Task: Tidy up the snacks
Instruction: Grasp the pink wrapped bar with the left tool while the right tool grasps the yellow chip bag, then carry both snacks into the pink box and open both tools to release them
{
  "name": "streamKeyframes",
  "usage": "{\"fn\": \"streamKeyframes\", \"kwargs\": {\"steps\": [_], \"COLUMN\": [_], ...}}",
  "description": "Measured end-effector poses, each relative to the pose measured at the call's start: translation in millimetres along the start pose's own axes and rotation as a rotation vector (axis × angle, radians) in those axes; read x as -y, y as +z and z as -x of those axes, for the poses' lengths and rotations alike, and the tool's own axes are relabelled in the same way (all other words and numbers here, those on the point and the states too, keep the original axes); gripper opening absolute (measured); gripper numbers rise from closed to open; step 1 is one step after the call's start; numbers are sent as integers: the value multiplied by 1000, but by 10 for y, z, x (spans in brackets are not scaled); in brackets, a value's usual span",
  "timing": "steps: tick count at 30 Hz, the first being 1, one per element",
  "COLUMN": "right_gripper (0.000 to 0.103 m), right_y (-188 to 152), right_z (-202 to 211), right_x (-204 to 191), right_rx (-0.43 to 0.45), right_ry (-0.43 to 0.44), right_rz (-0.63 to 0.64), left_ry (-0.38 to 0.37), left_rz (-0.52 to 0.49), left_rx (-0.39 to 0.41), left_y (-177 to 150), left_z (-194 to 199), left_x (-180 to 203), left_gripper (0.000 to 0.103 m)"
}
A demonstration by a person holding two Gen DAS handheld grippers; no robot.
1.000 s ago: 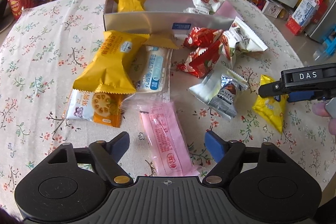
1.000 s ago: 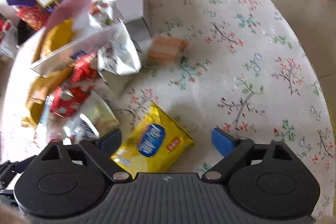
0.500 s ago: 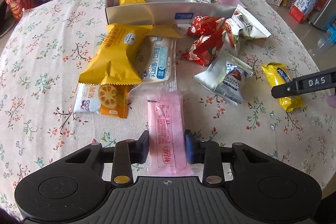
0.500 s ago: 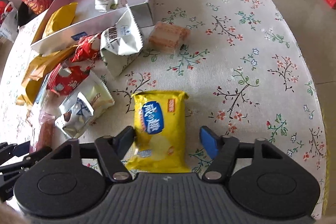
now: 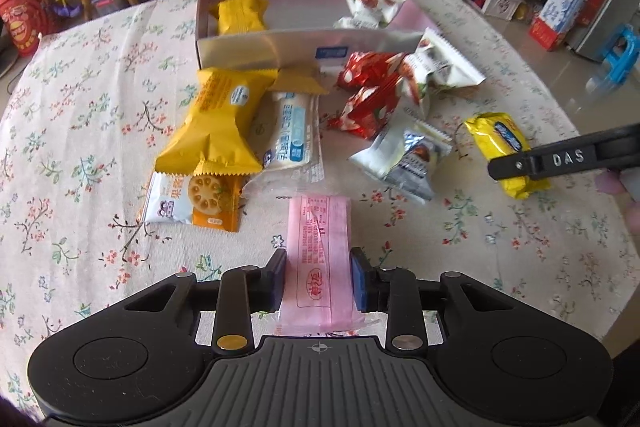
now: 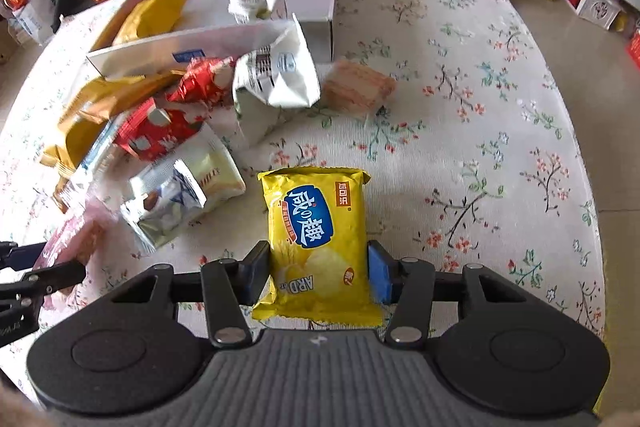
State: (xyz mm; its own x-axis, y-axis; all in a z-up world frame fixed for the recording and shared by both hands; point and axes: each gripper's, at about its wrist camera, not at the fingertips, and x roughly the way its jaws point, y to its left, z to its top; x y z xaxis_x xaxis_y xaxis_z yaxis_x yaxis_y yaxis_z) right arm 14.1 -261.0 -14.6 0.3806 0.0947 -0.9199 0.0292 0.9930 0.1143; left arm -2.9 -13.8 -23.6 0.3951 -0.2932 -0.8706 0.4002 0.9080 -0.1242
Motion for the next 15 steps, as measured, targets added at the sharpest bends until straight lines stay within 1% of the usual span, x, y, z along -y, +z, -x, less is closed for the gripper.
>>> {"fn": "streamKeyframes", "kwargs": {"steps": [8,12,15], "right_gripper": [47,47,47], "right_y": [110,165,219], "right_z": [135,170,210], "right_x": [13,9,-5], "right_rx": [44,59,74], "right_ry": [49,75,95], "right_rz": [-40,-56,-68], "left_ry": [-69,-95,-100], "left_rz": [14,21,18], "left_rx": [43,81,103], "left_y": [20,66,119], "left_z": [197,323,378], "left_x": [-52,-69,-64], "left_gripper": [29,29,29]}}
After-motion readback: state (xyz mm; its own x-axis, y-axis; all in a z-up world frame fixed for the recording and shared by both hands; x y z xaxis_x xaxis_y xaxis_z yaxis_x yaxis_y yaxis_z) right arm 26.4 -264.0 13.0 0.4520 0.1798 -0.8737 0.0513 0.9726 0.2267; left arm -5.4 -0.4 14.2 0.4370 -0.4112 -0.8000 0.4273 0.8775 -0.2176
